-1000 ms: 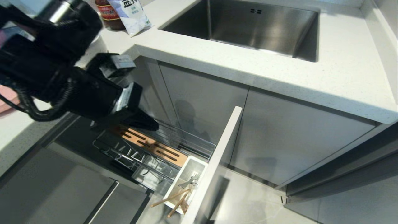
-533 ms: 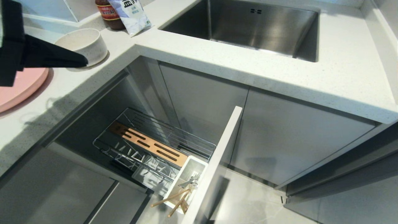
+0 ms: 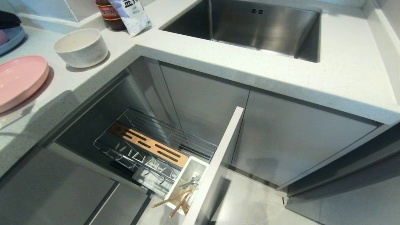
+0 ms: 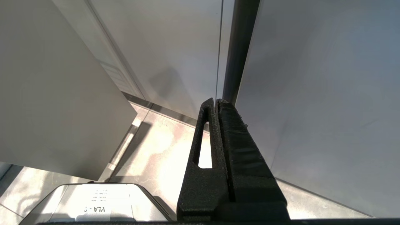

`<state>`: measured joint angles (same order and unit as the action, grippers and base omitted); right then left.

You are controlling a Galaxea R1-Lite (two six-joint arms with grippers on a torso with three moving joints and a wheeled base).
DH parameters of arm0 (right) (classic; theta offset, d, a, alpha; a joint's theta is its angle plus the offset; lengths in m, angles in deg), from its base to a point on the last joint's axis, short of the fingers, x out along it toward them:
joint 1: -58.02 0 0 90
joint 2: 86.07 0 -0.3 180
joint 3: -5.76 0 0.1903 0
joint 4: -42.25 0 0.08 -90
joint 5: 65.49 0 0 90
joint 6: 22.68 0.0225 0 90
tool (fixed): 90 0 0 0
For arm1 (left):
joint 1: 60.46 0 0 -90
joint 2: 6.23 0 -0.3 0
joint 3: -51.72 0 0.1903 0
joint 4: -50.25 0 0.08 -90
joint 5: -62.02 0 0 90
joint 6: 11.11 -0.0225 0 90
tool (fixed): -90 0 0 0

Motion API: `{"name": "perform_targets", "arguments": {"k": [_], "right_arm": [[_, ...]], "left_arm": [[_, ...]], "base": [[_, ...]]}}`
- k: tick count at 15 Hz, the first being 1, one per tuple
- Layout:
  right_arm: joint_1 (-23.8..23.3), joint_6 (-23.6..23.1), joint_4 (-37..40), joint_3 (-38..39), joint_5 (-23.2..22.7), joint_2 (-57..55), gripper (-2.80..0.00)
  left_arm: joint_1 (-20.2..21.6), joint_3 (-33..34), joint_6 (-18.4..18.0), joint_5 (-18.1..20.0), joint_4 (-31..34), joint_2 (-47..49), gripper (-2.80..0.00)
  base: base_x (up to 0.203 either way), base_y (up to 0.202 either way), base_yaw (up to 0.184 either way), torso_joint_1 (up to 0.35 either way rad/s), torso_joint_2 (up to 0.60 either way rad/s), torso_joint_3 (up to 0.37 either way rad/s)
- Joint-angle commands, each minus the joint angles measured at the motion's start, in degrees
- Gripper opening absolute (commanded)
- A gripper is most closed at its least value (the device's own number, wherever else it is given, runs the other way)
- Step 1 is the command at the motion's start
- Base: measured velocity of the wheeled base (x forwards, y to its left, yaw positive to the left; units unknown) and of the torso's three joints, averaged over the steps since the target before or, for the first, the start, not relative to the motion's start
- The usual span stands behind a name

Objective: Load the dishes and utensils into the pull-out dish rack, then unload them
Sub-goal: Pick up the bowl and place it in the cupboard

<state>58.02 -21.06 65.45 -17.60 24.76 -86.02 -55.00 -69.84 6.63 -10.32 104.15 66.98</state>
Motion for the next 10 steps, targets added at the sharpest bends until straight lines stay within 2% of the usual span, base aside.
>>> {"name": "perform_targets", "arguments": {"k": [1, 4, 5, 7, 10], "right_arm": [[0.0, -0.04, -0.02, 0.09, 0.01, 0.13, -2.8], [0.0, 0.04, -0.02, 0.08, 0.01, 0.13, -2.8], [0.0, -0.01, -0.02, 0.03, 0.01, 0.13, -2.8], [0.0, 0.03, -0.02, 0.09, 0.01, 0.13, -2.8], [0.0, 0.04, -0.02, 0.09, 0.01, 0.13, -2.8]], "left_arm": [[1.66, 0.5, -7.11, 0.04, 0.68, 2.34, -2.8], [2.5, -0.78, -15.12, -1.44, 1.28, 5.89, -2.8], [2.53, -0.95, -16.69, -1.42, 1.28, 7.03, -2.8], [0.55, -1.56, -17.73, -1.08, 1.03, 8.15, -2.8], [0.34, -1.57, -17.74, -1.05, 0.84, 8.18, -2.8]], "base": [[0.0, 0.0, 0.0, 0.0, 0.0, 0.0], [0.0, 0.0, 0.0, 0.0, 0.0, 0.0], [0.0, 0.0, 0.0, 0.0, 0.0, 0.0], [0.0, 0.0, 0.0, 0.0, 0.0, 0.0], [0.0, 0.0, 0.0, 0.0, 0.0, 0.0]]}}
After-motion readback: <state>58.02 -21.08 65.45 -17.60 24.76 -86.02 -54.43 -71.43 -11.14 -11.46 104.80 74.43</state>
